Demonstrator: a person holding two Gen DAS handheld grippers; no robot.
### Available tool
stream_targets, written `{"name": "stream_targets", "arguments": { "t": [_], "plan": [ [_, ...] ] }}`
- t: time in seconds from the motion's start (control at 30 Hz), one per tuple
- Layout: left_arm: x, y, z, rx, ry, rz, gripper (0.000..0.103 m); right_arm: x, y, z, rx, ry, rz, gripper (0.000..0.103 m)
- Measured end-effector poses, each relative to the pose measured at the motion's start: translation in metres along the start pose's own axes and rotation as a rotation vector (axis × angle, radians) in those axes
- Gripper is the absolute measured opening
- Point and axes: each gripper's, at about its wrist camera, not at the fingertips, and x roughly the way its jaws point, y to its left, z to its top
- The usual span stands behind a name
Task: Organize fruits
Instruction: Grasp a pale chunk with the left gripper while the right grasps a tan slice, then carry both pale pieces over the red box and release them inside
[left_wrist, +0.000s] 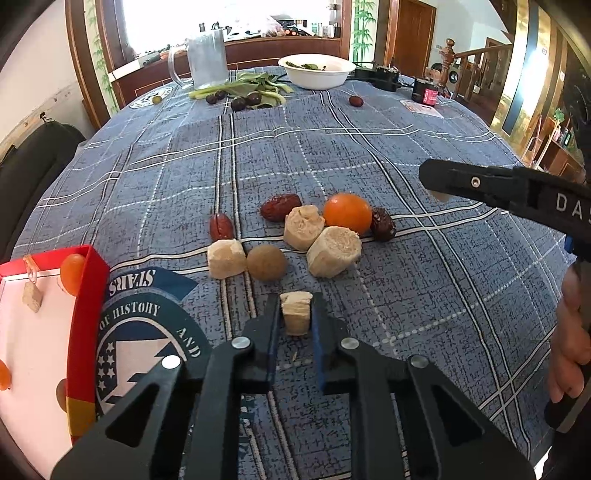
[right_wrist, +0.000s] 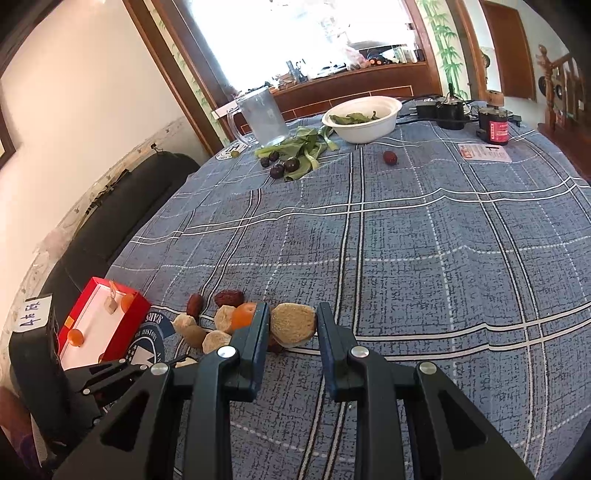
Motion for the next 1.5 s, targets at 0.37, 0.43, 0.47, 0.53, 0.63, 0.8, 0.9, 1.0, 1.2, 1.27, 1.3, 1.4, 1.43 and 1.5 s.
{"name": "stream_targets", "arguments": {
  "t": [0.37,0.43,0.47,0.53,0.63,0.8,0.9,1.0,1.2,1.27,1.3,1.4,1.43,1.5],
  "plan": [
    [-0.03,0.023,-0.005,-0.087,-0.062,0.044,0.017,-0.006,-0.003,0.001,0.019,-0.041,-0.005,0.025],
    [-0.038,0.026,-0.007,-0.098,-0.075,0.044,0.017,-0.006,-0.002,0.001,0.014,-0.042,-0.009,0.025],
    [-0.042,0.029,-0.008,-0.104,-0.085,0.044,0.017,-0.006,-0.002,0.001,0.013,-0.043,-0.012,0.025],
    [-0.049,0.032,-0.008,-0.114,-0.098,0.053,0.017,-0.005,-0.003,0.001,0.014,-0.042,-0.023,0.025],
    [-0.057,0.036,-0.01,-0.122,-0.119,0.065,0.017,-0.005,-0.003,0.0,0.015,-0.044,-0.036,0.025],
    [-0.056,0.039,-0.018,-0.132,-0.116,0.064,0.017,-0.005,-0.004,0.001,0.011,-0.056,-0.063,0.025],
    [-0.053,0.044,-0.024,-0.142,-0.101,0.063,0.017,-0.004,-0.006,0.001,0.013,-0.061,-0.083,0.025],
    [-0.052,0.049,-0.028,-0.152,-0.094,0.064,0.017,-0.003,-0.008,0.001,0.016,-0.06,-0.1,0.025],
    [-0.054,0.056,-0.032,-0.172,-0.096,0.061,0.017,-0.001,-0.012,0.002,0.019,-0.067,-0.139,0.025],
    [-0.054,0.056,-0.033,-0.173,-0.098,0.056,0.017,-0.001,-0.013,0.002,0.023,-0.07,-0.149,0.025],
    [-0.055,0.056,-0.033,-0.171,-0.098,0.054,0.017,0.0,-0.013,0.001,0.025,-0.07,-0.153,0.025],
    [-0.055,0.057,-0.037,-0.174,-0.094,0.045,0.017,0.0,-0.013,0.001,0.019,-0.071,-0.16,0.025],
    [-0.056,0.058,-0.038,-0.174,-0.096,0.046,0.017,-0.001,-0.012,0.001,0.014,-0.076,-0.162,0.025],
    [-0.057,0.06,-0.038,-0.179,-0.098,0.047,0.017,-0.002,-0.011,0.001,0.004,-0.09,-0.169,0.025]
  ]
}}
